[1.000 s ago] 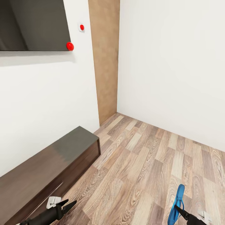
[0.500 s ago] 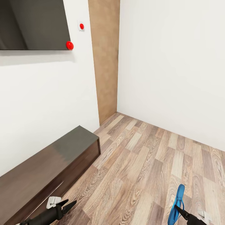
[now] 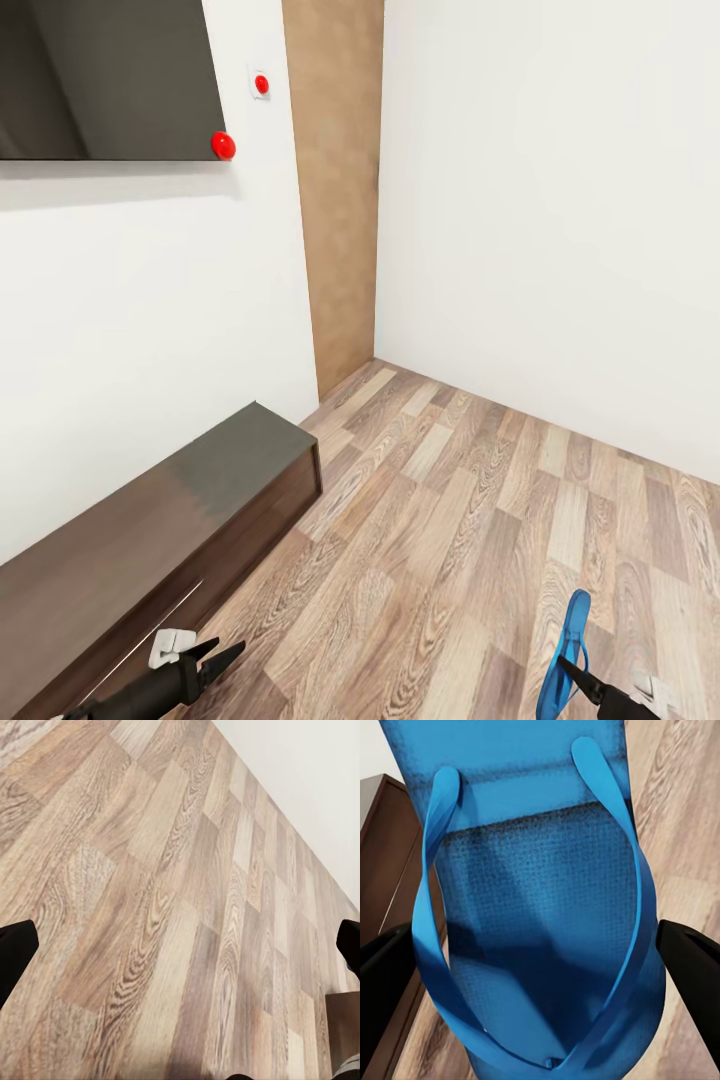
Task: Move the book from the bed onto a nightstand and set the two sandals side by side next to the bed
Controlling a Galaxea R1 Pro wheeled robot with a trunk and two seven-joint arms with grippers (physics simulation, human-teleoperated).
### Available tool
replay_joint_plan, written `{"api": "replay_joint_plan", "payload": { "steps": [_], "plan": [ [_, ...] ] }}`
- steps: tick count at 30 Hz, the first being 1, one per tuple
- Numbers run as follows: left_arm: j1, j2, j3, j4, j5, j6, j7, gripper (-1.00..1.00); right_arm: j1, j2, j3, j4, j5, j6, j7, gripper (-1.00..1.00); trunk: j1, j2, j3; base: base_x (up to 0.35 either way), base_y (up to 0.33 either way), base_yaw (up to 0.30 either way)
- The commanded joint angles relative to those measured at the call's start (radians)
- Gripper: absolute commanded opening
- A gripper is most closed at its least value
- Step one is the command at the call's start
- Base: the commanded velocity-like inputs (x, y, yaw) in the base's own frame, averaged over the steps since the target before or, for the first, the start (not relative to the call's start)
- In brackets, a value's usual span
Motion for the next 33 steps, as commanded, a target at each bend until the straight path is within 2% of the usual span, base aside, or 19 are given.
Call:
{"api": "replay_joint_plan", "payload": {
  "steps": [1, 5, 8, 11, 12, 13, 14, 18, 21, 24, 29, 33],
  "plan": [
    [-0.001, 0.000, 0.001, 0.000, 0.006, 0.009, -0.003, 1.00, -0.001, 0.000, -0.002, 0.001, -0.006, 0.010, 0.005, -1.00, 0.000, 0.000, -0.001, 0.000, 0.000, 0.000],
    [-0.001, -0.001, 0.001, 0.009, 0.005, 0.001, -0.002, 1.00, -0.001, 0.000, -0.001, 0.003, -0.006, 0.010, 0.005, -1.00, 0.000, 0.000, -0.001, 0.000, 0.000, 0.000],
    [0.000, -0.001, 0.000, 0.046, 0.005, -0.022, 0.015, 1.00, -0.001, 0.000, -0.001, 0.030, -0.005, 0.004, 0.004, -1.00, 0.000, 0.000, -0.001, 0.000, 0.000, 0.000],
    [0.000, -0.001, -0.009, 0.112, 0.004, -0.087, 0.106, 1.00, -0.001, 0.000, 0.000, 0.086, -0.005, -0.043, 0.003, -1.00, 0.000, 0.000, -0.001, 0.000, 0.000, 0.000],
    [0.000, -0.001, -0.021, 0.141, 0.004, -0.127, 0.154, 1.00, -0.001, 0.000, 0.000, 0.108, -0.005, -0.070, 0.003, -1.00, 0.000, 0.000, -0.001, 0.000, 0.000, 0.000],
    [0.000, -0.001, -0.051, 0.186, 0.004, -0.190, 0.216, 1.00, -0.001, 0.000, 0.001, 0.134, -0.004, -0.099, 0.003, -1.00, 0.000, 0.000, -0.001, 0.000, 0.000, 0.000],
    [0.000, -0.001, -0.077, 0.214, 0.004, -0.228, 0.245, 1.00, -0.001, 0.000, 0.002, 0.147, -0.003, -0.111, 0.002, -1.00, 0.000, 0.000, -0.001, 0.000, 0.000, 0.000],
    [0.000, -0.001, -0.149, 0.266, 0.006, -0.292, 0.289, 1.00, -0.001, 0.002, 0.004, 0.205, -0.003, -0.130, 0.002, -1.00, 0.000, 0.000, -0.001, 0.000, 0.000, 0.000],
    [0.000, -0.001, -0.166, 0.275, 0.006, -0.303, 0.297, 1.00, -0.001, 0.002, 0.004, 0.231, -0.003, -0.139, -0.002, -1.00, 0.000, 0.000, -0.001, 0.000, 0.000, 0.000],
    [-0.001, -0.002, -0.172, 0.279, 0.006, -0.307, 0.300, 1.00, -0.001, 0.002, 0.005, 0.239, -0.002, -0.151, -0.068, -1.00, 0.000, 0.000, -0.001, 0.000, 0.000, 0.000],
    [-0.001, -0.004, -0.177, 0.280, 0.005, -0.309, 0.301, 1.00, -0.001, 0.003, 0.008, 0.242, 0.001, -0.156, -0.242, -1.00, 0.000, 0.000, -0.001, 0.000, 0.000, 0.000],
    [-0.001, -0.004, -0.178, 0.280, 0.005, -0.310, 0.301, 1.00, -0.001, 0.003, 0.009, 0.243, 0.002, -0.157, -0.294, -1.00, 0.000, 0.000, -0.001, 0.000, 0.000, 0.000]
  ]
}}
